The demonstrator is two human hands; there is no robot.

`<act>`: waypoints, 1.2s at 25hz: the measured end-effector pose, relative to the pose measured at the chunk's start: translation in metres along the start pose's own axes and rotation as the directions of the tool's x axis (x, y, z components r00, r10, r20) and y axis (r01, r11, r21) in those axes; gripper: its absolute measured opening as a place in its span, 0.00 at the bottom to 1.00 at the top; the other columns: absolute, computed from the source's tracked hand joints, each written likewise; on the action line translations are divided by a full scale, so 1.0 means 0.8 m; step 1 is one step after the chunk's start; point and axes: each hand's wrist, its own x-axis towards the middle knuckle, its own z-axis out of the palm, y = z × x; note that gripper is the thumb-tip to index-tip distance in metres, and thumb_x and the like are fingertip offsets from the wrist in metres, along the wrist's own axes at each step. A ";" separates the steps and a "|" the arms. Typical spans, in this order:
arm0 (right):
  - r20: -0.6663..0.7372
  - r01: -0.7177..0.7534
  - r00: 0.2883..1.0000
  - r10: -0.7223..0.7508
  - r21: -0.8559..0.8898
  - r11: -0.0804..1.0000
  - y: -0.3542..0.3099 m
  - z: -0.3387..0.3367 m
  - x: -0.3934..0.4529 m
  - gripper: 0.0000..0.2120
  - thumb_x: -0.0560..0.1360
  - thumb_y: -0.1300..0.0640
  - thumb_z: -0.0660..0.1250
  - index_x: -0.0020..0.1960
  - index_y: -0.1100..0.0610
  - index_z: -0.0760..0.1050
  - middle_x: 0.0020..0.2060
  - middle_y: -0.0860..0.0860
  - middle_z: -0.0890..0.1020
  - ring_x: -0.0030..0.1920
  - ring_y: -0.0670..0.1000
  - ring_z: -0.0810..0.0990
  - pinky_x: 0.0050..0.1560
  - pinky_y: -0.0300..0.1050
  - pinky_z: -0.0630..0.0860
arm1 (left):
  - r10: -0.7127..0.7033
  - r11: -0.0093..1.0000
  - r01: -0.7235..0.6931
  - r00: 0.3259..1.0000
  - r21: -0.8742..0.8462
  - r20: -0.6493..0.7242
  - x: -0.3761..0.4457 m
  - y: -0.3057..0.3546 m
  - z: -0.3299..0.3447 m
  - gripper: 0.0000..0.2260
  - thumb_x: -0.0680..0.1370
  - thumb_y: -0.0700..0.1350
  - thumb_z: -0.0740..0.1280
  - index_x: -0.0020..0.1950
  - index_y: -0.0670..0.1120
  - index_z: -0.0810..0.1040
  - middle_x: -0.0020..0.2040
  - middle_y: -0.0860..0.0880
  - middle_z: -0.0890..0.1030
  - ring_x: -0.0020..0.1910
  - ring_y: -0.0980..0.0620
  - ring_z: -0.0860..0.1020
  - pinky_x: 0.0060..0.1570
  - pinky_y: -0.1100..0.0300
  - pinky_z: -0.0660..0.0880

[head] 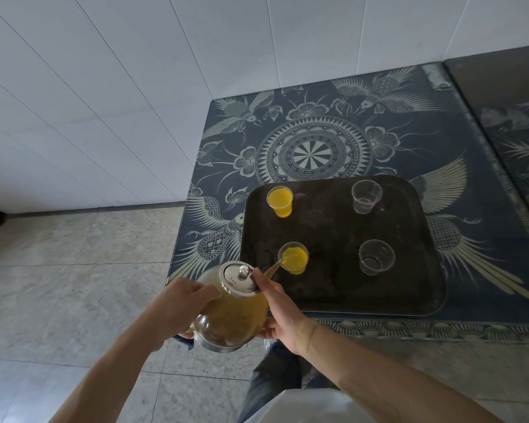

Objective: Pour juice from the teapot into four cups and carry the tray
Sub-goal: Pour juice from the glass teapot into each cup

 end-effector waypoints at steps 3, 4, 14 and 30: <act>0.000 0.000 1.000 0.000 -0.004 1.000 0.001 -0.001 -0.002 0.38 0.67 0.23 0.65 0.69 0.44 0.69 0.62 0.53 0.81 0.60 0.57 0.82 0.53 0.53 0.83 | 0.006 1.000 -0.006 1.000 -0.003 0.005 0.002 -0.001 0.001 0.14 0.76 0.48 0.68 0.33 0.44 0.75 0.27 0.47 0.66 0.23 0.52 0.64 0.28 0.60 0.67; -0.001 0.001 1.000 -0.001 -0.007 1.000 0.001 -0.001 -0.002 0.38 0.67 0.22 0.65 0.69 0.44 0.69 0.62 0.52 0.81 0.59 0.56 0.82 0.51 0.52 0.83 | 0.006 1.000 -0.006 1.000 -0.004 0.004 0.004 -0.002 0.002 0.14 0.76 0.48 0.68 0.33 0.44 0.75 0.26 0.47 0.66 0.23 0.52 0.64 0.28 0.60 0.68; -0.019 0.016 1.000 -0.016 0.004 1.000 0.000 -0.003 -0.003 0.41 0.63 0.22 0.66 0.69 0.43 0.69 0.61 0.53 0.82 0.58 0.56 0.82 0.44 0.49 0.83 | 0.000 1.000 0.000 1.000 -0.003 -0.002 0.012 -0.006 0.006 0.16 0.76 0.49 0.69 0.30 0.44 0.77 0.27 0.47 0.68 0.21 0.53 0.67 0.21 0.63 0.69; -0.191 0.102 0.976 -0.108 -0.042 0.994 -0.011 0.006 0.004 0.45 0.59 0.24 0.68 0.71 0.41 0.64 0.57 0.50 0.81 0.54 0.53 0.81 0.41 0.46 0.80 | 0.071 0.985 -0.061 0.996 -0.160 0.057 0.035 -0.043 0.012 0.18 0.77 0.52 0.69 0.32 0.41 0.82 0.20 0.52 0.69 0.18 0.56 0.66 0.22 0.60 0.69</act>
